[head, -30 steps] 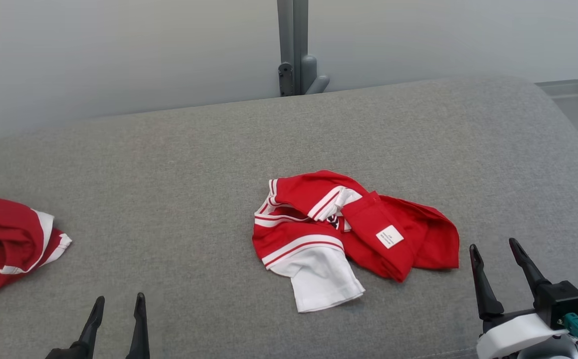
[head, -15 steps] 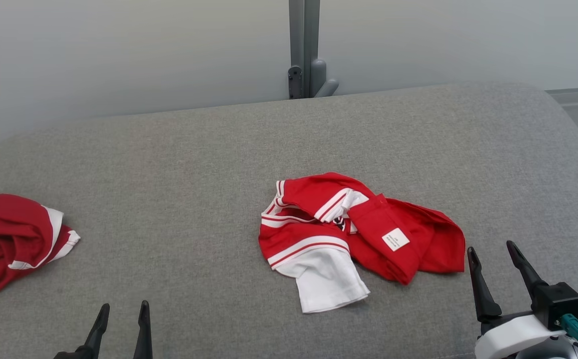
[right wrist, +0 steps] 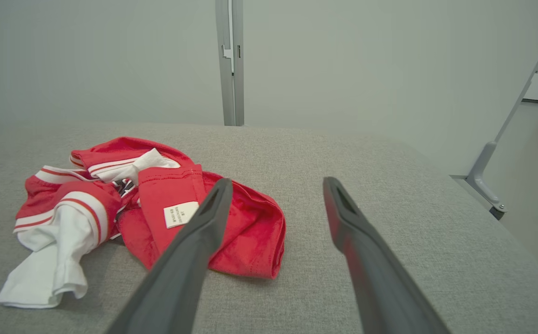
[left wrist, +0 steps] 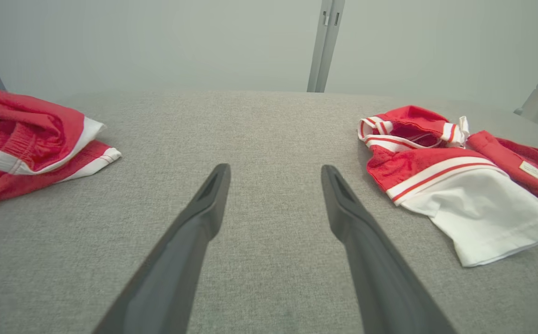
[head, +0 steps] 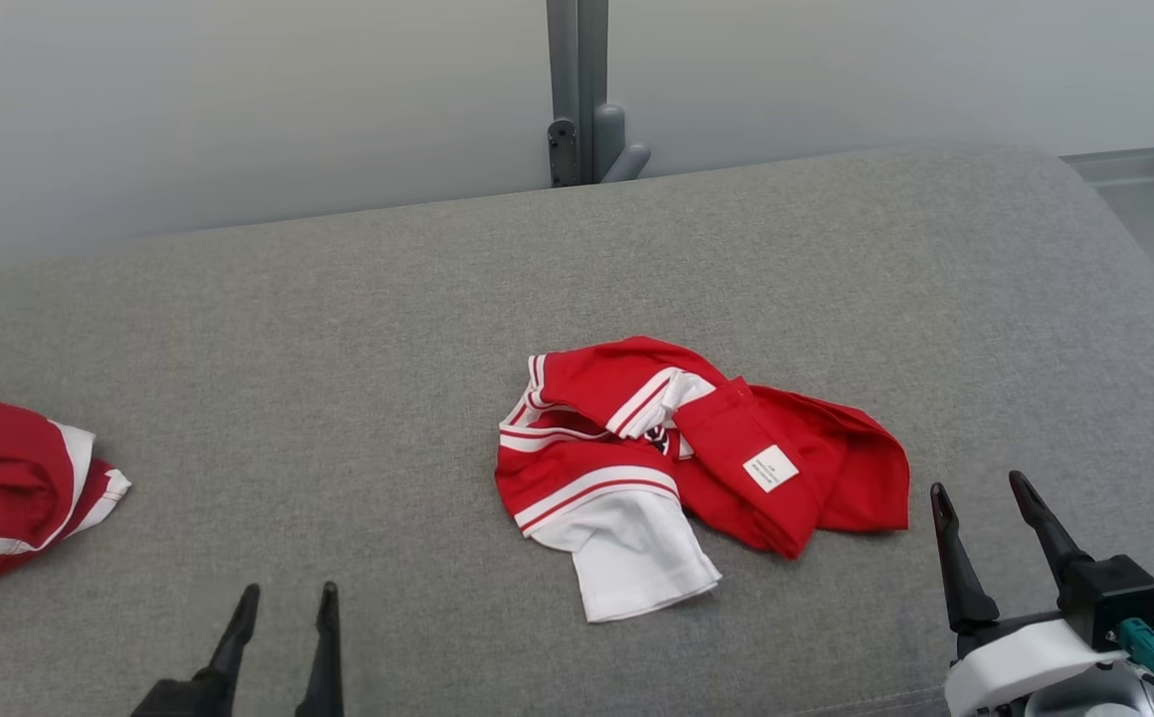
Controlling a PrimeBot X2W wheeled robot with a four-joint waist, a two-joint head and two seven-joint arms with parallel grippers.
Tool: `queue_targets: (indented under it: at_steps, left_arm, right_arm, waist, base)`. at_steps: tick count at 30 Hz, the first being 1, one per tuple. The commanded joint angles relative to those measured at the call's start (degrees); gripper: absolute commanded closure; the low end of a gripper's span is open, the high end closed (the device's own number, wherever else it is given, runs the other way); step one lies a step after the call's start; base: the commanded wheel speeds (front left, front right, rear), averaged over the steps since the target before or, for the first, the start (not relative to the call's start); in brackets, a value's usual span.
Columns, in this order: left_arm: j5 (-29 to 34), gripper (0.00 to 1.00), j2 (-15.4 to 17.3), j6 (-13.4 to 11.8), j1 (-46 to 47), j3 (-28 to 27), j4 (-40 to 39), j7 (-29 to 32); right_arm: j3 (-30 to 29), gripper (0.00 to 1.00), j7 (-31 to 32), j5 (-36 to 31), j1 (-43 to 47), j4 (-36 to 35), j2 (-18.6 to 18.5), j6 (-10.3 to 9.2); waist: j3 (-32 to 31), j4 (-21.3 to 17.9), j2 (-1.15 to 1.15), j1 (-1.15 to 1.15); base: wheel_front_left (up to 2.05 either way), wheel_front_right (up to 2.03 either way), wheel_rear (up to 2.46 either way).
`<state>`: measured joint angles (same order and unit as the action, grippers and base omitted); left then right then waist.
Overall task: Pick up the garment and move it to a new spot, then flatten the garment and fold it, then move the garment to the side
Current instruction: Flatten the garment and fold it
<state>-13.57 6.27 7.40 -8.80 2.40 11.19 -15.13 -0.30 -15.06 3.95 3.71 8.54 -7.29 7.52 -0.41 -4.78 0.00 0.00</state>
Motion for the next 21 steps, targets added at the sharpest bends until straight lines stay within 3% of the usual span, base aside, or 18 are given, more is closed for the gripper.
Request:
queue_targets:
  at_steps: [1, 7, 10, 15, 21]
  left_arm:
    - [-0.28, 0.00, -0.21, 0.13, 1.75, 1.86, -0.10, -0.01]
    - [-4.56, 0.00, -0.64, 0.12, 8.29, 12.74, 5.66, 0.72]
    - [-11.33, 0.00, -1.60, 0.13, 14.84, 17.68, 11.74, 4.75]
    - [-21.01, 0.00, -2.53, 0.08, 21.32, 19.75, 18.34, 8.82]
    - [-24.33, 0.00, -1.25, 0.07, 24.63, 20.94, 23.73, 10.77]
  right_arm:
    - [-0.03, 0.00, -0.19, 0.53, -0.99, -0.44, -0.24, -0.06]
    - [1.19, 0.00, -0.19, 0.64, -3.51, -1.69, 0.17, -0.06]
    - [1.35, 0.00, -0.19, 0.92, -4.86, -2.02, 0.84, -0.06]
    - [1.15, 0.00, -0.19, 0.88, -6.19, -1.68, 1.99, -0.06]
    - [0.68, 0.00, -0.19, 0.77, -6.72, -1.57, 2.70, -0.06]
  waist:
    - [0.66, -0.80, 0.00, 0.00]
    - [5.03, -3.40, 0.00, 0.00]
    - [8.08, -5.41, 0.00, 0.00]
    - [10.59, -8.66, 0.00, 0.00]
    - [11.65, -10.86, 0.00, 0.00]
  base:
    - [0.00, 0.00, 0.00]
    - [0.00, 0.00, 0.00]
    - [0.00, 0.00, 0.00]
    - [0.00, 0.00, 0.00]
    - [0.00, 0.00, 0.00]
